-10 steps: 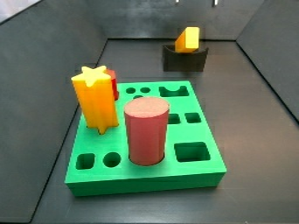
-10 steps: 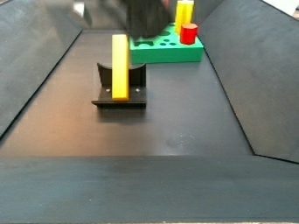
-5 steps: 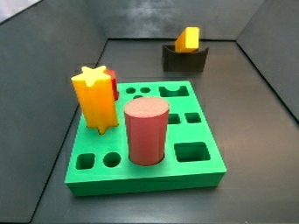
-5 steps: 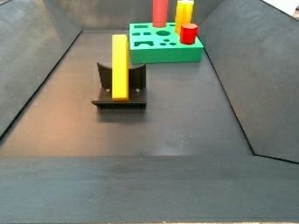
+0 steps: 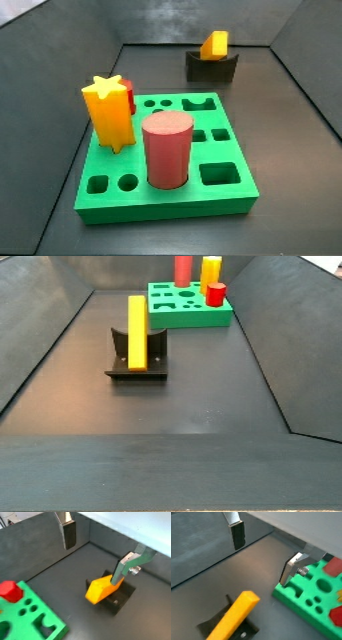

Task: Pick up the rectangle object. Move up. Place the rectangle object on the fixture. Regrasp the rectangle object. Move to above the board. Insert the rectangle object.
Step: Regrasp the rectangle object.

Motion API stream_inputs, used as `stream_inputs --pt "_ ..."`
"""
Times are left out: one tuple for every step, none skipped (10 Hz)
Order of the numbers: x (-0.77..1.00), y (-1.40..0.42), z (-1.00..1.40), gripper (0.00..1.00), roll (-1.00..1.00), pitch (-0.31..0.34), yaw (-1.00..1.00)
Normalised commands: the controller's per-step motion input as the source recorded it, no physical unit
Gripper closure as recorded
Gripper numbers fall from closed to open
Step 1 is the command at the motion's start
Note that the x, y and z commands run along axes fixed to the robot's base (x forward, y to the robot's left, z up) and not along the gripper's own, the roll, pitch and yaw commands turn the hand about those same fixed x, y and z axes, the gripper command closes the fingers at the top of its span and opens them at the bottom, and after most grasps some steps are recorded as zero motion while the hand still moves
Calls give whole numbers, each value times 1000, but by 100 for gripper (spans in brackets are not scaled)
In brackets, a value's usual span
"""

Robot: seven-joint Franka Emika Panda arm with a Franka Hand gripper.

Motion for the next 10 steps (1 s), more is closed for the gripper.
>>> stream_inputs --pt "3 -22 12 0 1000 24 32" --pt "10 -21 8 0 1000 29 34" --pt "25 -24 -1 0 1000 37 37" --pt "37 -26 -5 0 1000 45 39" --pt "52 -26 -5 0 1000 54 43" --pt "71 -31 -10 0 1000 71 50" --pt "84 -37 -10 0 1000 87 55" --pt "96 -39 -8 0 1000 113 66" --pt "104 -44 -4 0 1000 133 79" --pt "107 -45 -8 0 1000 148 89"
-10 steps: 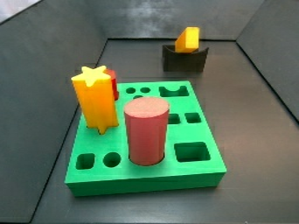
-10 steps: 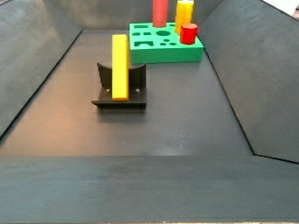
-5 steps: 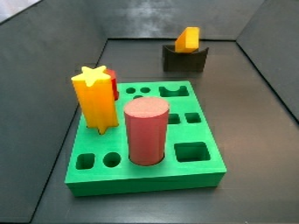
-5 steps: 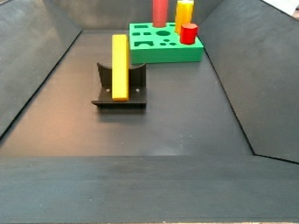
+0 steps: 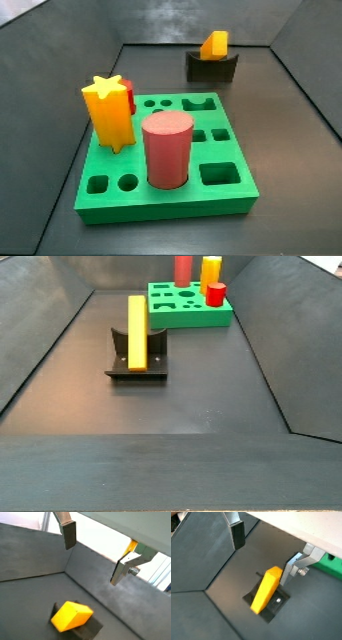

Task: Pick up the rectangle object. Move up. Place the rectangle object on the fixture. Regrasp the rectangle object. Move to above the board. Insert the rectangle object.
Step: Regrasp the rectangle object.

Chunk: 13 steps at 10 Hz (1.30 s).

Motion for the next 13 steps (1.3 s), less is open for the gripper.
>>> stream_inputs --pt "113 -50 -11 0 1000 179 119" --pt "113 -51 -11 0 1000 205 150" --pt "112 -51 -10 0 901 218 199" --pt "115 -55 -12 0 778 205 208" --pt "121 -58 -12 0 540 170 230" --pt "123 -52 -10 0 326 130 242" --pt "114 -46 -6 0 226 95 245" --pt "97 -48 -8 0 180 43 234" --pt "93 -52 -13 0 165 14 218" --pt "92 -52 -15 0 161 5 203" --pt "38 45 -1000 0 148 119 264" --pt "39 45 -1000 0 148 114 242" --pt "56 39 -1000 0 148 55 223"
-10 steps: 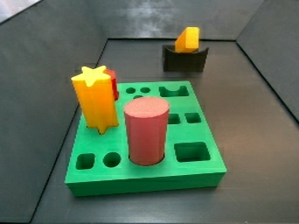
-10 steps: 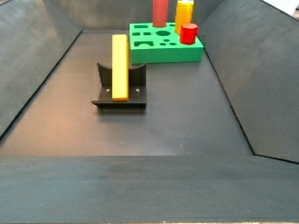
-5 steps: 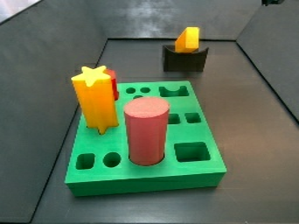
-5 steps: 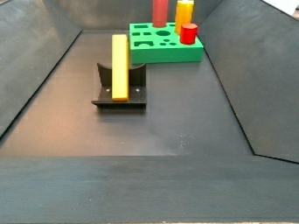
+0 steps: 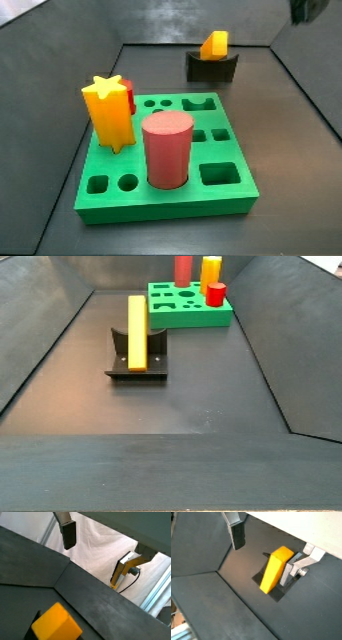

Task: Pick up the rectangle object. Move up. Place the rectangle object on the fixture. Regrasp the rectangle object. Move to above the board. Insert the rectangle object.
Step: Regrasp the rectangle object, then move to above the board.

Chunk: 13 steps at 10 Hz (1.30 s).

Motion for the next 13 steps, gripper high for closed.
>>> stream_inputs --pt "68 32 -1000 0 140 11 211" --pt "87 28 -1000 0 118 -31 184" --pt "96 25 -1000 0 107 -47 164" --pt "109 20 -1000 0 92 -76 126" --pt "119 15 -1000 0 84 -96 94" --pt "130 9 -1000 0 74 -104 55" --pt "124 6 -890 0 71 -92 29" --pt "107 -2 -662 0 74 -68 1" --pt "98 -5 -555 0 78 -56 -8" --pt "88 -7 -344 0 72 -32 -13" --pt "82 -4 -192 0 71 -19 -16" --pt "0 0 0 100 0 0 0" --pt "-196 -221 1000 100 49 153 124"
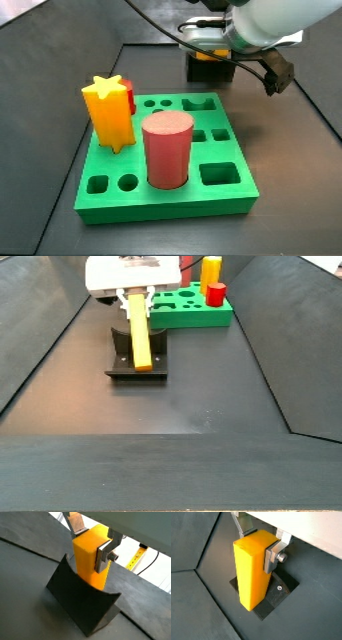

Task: Pick up the rectangle object. Move up. Place the rectangle object on the fixture. Regrasp the rectangle object. Move to above the board. Insert the rectangle object.
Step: Move to above the board.

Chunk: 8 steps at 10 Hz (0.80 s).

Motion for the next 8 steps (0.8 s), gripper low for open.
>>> stream_inputs --pt "-196 -222 1000 100 45 152 124" --pt "-181 -195 1000 100 -2 97 140" --pt "-175 -186 1000 100 -26 75 145" --pt "-166 -171 1000 100 -38 23 135" --pt "-161 -161 1000 100 -41 -9 120" --pt "-153 -144 1000 100 -40 -44 90" --pt "-151 -134 1000 100 -40 -56 73" --pt "-147 -115 1000 100 -40 -71 37"
